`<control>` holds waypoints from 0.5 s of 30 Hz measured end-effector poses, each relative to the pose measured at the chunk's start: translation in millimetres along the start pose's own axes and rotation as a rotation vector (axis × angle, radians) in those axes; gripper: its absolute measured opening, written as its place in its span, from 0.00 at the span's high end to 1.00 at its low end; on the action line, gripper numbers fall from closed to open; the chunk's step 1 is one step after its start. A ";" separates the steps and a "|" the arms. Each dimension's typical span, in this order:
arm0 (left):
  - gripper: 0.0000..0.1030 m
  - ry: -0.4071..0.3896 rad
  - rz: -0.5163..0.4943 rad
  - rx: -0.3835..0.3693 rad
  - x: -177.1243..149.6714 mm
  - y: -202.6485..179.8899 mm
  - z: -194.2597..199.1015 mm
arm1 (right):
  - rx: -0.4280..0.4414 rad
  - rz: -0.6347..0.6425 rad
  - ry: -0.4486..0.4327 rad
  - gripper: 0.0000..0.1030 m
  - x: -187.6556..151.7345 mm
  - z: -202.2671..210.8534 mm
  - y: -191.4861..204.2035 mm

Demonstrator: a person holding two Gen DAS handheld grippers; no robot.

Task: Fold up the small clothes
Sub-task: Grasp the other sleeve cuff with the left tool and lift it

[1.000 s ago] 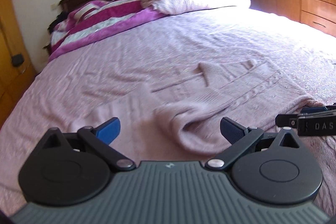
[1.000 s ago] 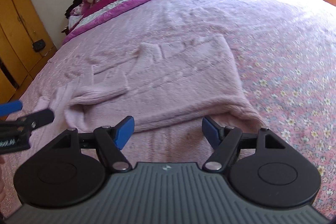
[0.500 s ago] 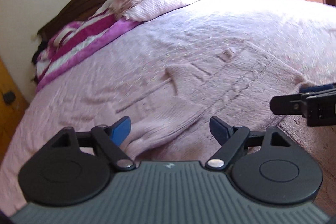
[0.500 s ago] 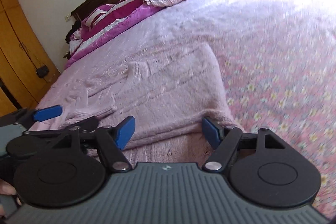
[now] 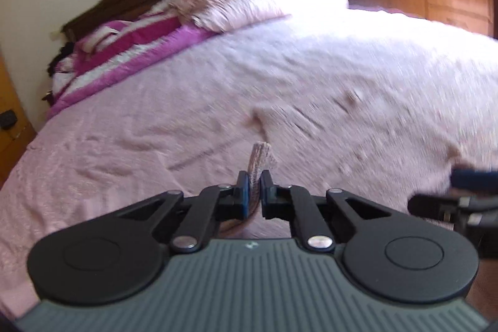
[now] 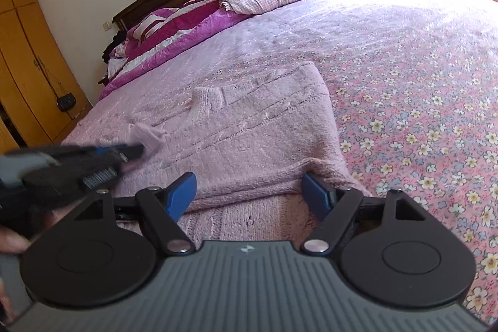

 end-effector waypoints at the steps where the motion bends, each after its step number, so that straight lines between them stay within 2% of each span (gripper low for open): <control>1: 0.92 -0.014 0.028 0.012 3.0 7.6 5.9 | -0.003 0.007 -0.001 0.21 -0.1 -0.5 1.0; 7: 0.92 -0.034 0.165 0.119 6.0 58.8 30.6 | 0.003 -0.010 0.003 0.21 1.2 -0.8 -0.6; 12: 0.91 0.015 0.299 0.197 -24.2 102.2 41.2 | 0.002 -0.025 0.011 0.21 3.4 -0.5 -1.2; 15: 0.89 0.069 0.358 0.214 -45.8 119.1 44.3 | -0.005 -0.018 0.015 0.21 4.2 -1.2 0.1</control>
Point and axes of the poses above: each gripper's, at about its wrist camera, not at the fingertips, and z roughly against the way its jaws point, y to its left, x to its top, the point moved 1 cm from there along -z, roughly the way its jaws point, and after that the axes turned 2 degrees about -x, right-handed, at the moved point
